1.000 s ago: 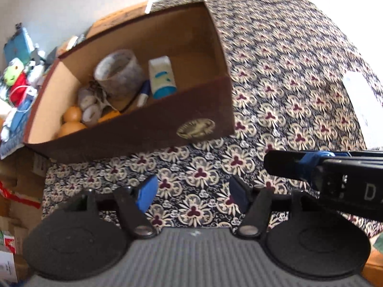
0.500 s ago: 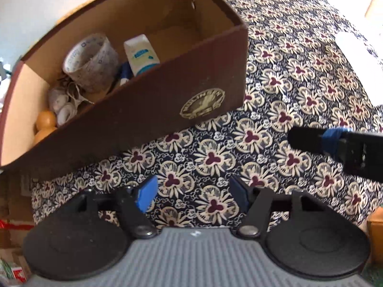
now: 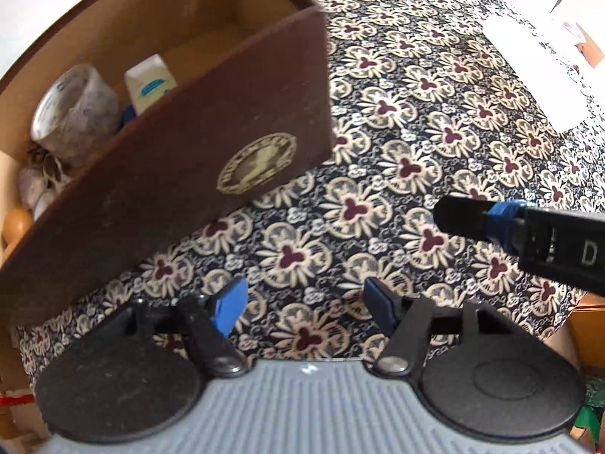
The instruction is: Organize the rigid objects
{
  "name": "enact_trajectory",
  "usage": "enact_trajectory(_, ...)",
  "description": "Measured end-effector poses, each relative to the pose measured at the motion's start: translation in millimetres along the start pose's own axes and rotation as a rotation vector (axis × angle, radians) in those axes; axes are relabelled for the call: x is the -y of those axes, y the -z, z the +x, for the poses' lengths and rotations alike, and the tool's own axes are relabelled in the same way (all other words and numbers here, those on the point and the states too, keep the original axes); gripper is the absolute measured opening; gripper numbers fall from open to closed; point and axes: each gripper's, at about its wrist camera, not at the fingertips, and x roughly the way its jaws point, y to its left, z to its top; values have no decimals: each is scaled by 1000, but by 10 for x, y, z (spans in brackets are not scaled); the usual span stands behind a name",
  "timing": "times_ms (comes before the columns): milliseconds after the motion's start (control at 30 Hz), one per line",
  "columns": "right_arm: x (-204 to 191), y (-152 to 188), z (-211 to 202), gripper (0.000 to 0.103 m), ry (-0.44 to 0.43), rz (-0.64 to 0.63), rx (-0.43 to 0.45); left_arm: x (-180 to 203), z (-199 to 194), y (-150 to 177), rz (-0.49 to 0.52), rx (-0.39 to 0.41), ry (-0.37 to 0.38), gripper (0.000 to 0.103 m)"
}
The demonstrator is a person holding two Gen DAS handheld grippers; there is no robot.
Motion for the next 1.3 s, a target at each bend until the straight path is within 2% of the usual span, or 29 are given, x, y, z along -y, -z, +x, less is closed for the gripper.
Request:
enact_trajectory(167,89,-102,-6,18,-18,-17,-11,112,26,-77,-12,-5,-5,68)
enact_trajectory(500,354,-498,5,18,-59,-136,-90,452,96,-297,-155,-37,-11,68)
enact_trajectory(800,573,-695,63,18,-133,-204,-166,754,127,-374,-244,-42,-69,68)
enact_trajectory(1067,771,-794,57,18,-193,-179,-175,877,122,-445,-242,-34,-128,68)
enact_trajectory(1300,933,-849,40,18,-254,-154,-154,1019,163,-560,-218,-7,-151,68)
